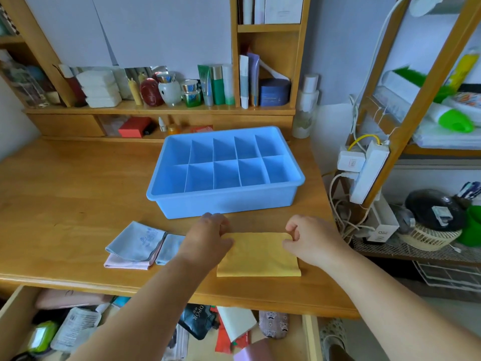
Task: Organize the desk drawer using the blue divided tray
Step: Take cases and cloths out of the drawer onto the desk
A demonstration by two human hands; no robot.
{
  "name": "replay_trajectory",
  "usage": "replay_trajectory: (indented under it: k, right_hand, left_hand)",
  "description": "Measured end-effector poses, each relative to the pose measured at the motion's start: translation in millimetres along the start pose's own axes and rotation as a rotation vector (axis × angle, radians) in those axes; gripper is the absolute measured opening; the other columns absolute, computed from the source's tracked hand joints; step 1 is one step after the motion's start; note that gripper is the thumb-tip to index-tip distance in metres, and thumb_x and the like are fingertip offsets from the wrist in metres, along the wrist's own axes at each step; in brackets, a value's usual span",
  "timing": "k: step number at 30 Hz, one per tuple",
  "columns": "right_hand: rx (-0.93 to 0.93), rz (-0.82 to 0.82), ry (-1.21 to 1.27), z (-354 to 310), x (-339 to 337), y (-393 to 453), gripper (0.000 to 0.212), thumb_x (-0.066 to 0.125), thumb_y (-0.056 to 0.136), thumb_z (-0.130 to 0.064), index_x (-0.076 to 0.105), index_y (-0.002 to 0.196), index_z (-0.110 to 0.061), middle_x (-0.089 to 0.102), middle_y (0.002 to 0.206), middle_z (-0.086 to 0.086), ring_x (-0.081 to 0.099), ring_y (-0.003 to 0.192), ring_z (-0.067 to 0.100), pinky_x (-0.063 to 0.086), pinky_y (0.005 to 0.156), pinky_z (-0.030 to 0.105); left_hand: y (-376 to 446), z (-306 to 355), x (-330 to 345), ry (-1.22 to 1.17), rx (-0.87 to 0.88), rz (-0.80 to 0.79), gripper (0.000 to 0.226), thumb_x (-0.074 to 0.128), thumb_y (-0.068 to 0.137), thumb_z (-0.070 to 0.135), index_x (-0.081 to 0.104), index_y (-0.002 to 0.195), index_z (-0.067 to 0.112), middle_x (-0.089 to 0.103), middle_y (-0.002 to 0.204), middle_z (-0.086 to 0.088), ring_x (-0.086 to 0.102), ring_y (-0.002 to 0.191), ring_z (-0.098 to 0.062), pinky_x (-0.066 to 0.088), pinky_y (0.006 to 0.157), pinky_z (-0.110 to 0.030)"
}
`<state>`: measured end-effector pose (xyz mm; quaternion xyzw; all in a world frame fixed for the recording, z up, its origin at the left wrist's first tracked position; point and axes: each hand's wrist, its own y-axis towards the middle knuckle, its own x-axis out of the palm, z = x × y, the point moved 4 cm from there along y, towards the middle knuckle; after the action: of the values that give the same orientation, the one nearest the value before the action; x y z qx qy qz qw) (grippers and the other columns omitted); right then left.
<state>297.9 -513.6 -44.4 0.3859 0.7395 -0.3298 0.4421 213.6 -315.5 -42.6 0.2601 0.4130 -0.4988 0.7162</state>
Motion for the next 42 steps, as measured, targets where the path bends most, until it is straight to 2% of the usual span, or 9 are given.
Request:
replay_trajectory:
  k: [5, 8, 11, 15, 20, 24, 30, 37, 42]
  right_hand:
    - [0.068, -0.109, -0.051, -8.4, -2.6, 3.7, 0.006, 0.060, 0.083, -0.027, 0.056, 0.083, -0.031, 0.049, 0.133, -0.006, 0.053, 0.077, 0.011, 0.038, 0.056, 0.025]
    - [0.046, -0.072, 0.044, -7.7, -6.2, -2.7, 0.015, 0.059, 0.082, -0.023, 0.051, 0.074, -0.033, 0.058, 0.112, -0.006, 0.054, 0.076, 0.011, 0.043, 0.059, 0.027]
    - [0.028, -0.054, 0.301, -1.4, -13.7, -15.4, 0.014, 0.058, 0.082, -0.019, 0.053, 0.081, -0.033, 0.058, 0.086, -0.008, 0.055, 0.072, 0.010, 0.041, 0.057, 0.025]
    - [0.059, -0.118, 0.528, 4.8, -14.5, -36.7, 0.022, 0.062, 0.085, -0.014, 0.065, 0.101, -0.029, 0.066, 0.101, -0.006, 0.061, 0.093, 0.009, 0.047, 0.074, 0.021]
    - [0.084, -0.214, 0.889, 6.2, -14.3, -58.6, 0.012, 0.061, 0.088, -0.013, 0.071, 0.093, -0.014, 0.073, 0.098, 0.008, 0.065, 0.100, 0.025, 0.047, 0.098, 0.044]
    - [0.104, -0.277, 1.106, 7.2, -12.9, -63.6, 0.015, 0.058, 0.091, -0.014, 0.073, 0.095, -0.017, 0.074, 0.095, 0.005, 0.070, 0.089, 0.019, 0.052, 0.077, 0.034]
    - [0.291, -0.175, 1.007, 14.4, -2.9, -55.0, 0.014, 0.056, 0.094, -0.016, 0.066, 0.087, -0.010, 0.072, 0.091, 0.013, 0.070, 0.081, 0.025, 0.056, 0.063, 0.034]
    - [0.387, -0.119, 0.895, 17.5, 13.6, -47.2, 0.015, 0.053, 0.095, -0.018, 0.065, 0.089, -0.013, 0.070, 0.097, 0.014, 0.069, 0.089, 0.027, 0.059, 0.078, 0.043]
    - [0.355, -0.073, 0.908, 9.6, 7.1, -55.1, 0.016, 0.053, 0.095, -0.021, 0.066, 0.086, -0.017, 0.068, 0.100, 0.016, 0.068, 0.090, 0.030, 0.059, 0.077, 0.046]
  left_hand:
    - [9.3, 6.2, 2.3, 0.114, -0.072, -0.209, 0.009, 0.063, 0.082, 0.017, 0.057, 0.077, 0.020, 0.057, 0.082, -0.003, 0.054, 0.075, -0.019, 0.045, 0.067, -0.024]
    - [3.1, 7.0, -1.6, 0.085, -0.063, -0.182, 0.004, 0.061, 0.085, 0.020, 0.063, 0.088, 0.021, 0.063, 0.097, 0.001, 0.061, 0.092, -0.019, 0.050, 0.081, -0.027]
    - [-12.0, 2.8, -14.2, -0.196, -0.027, -0.033, 0.012, 0.063, 0.083, 0.015, 0.056, 0.078, 0.024, 0.057, 0.072, 0.007, 0.052, 0.061, -0.001, 0.041, 0.053, -0.010]
    - [-43.5, -0.4, -18.9, -0.605, -0.102, -0.040, 0.020, 0.068, 0.081, 0.008, 0.063, 0.087, 0.027, 0.058, 0.068, 0.001, 0.050, 0.059, -0.008, 0.042, 0.058, -0.020]
    - [-68.4, -0.5, -13.3, -0.919, -0.189, -0.135, 0.011, 0.065, 0.085, 0.003, 0.067, 0.077, 0.010, 0.062, 0.077, -0.010, 0.056, 0.076, -0.023, 0.049, 0.085, -0.041]
    - [-71.9, -0.2, -12.2, -1.043, -0.207, -0.130, 0.013, 0.061, 0.086, -0.003, 0.058, 0.082, 0.009, 0.058, 0.074, -0.009, 0.058, 0.073, -0.020, 0.056, 0.073, -0.028]
    - [-57.6, 1.4, -8.4, -0.713, -0.146, -0.010, 0.026, 0.064, 0.086, 0.005, 0.054, 0.105, 0.020, 0.062, 0.072, -0.004, 0.061, 0.063, -0.013, 0.057, 0.060, -0.027]
    - [-54.9, 3.1, 16.9, -0.472, -0.010, -0.050, 0.033, 0.059, 0.080, -0.003, 0.058, 0.079, 0.030, 0.045, 0.059, 0.004, 0.041, 0.048, -0.007, 0.040, 0.042, -0.022]
    - [-62.9, 19.7, 0.1, -0.361, 0.050, 0.098, 0.026, 0.062, 0.083, 0.004, 0.065, 0.084, 0.030, 0.055, 0.068, 0.011, 0.049, 0.055, -0.002, 0.039, 0.053, -0.008]
